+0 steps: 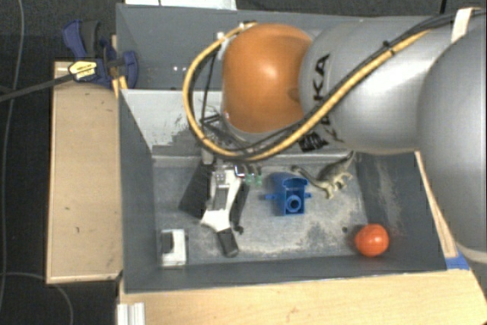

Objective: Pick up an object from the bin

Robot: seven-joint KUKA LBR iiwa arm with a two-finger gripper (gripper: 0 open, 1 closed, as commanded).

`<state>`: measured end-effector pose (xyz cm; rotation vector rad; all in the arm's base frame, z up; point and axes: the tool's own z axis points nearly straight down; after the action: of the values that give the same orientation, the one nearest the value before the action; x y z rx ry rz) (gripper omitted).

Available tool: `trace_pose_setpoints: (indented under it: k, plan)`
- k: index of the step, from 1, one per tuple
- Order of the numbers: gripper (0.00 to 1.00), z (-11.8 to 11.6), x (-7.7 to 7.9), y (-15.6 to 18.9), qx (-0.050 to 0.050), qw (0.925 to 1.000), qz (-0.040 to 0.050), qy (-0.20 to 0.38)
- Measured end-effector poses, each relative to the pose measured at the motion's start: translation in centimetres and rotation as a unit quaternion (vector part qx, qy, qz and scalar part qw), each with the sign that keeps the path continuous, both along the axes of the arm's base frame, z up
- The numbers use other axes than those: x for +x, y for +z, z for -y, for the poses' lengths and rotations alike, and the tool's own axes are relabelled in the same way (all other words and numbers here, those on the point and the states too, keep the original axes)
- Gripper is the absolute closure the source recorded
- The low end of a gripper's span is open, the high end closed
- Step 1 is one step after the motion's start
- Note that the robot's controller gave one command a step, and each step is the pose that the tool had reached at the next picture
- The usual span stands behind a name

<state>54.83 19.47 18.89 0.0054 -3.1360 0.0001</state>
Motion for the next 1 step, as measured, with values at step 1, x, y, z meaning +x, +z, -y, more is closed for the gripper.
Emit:
trace_pose_setpoints:
  k: [1]
  plan:
    - [0.00, 0.10, 0.18, 0.48, 0.001, 1.0000, 0.0039, -0.002]
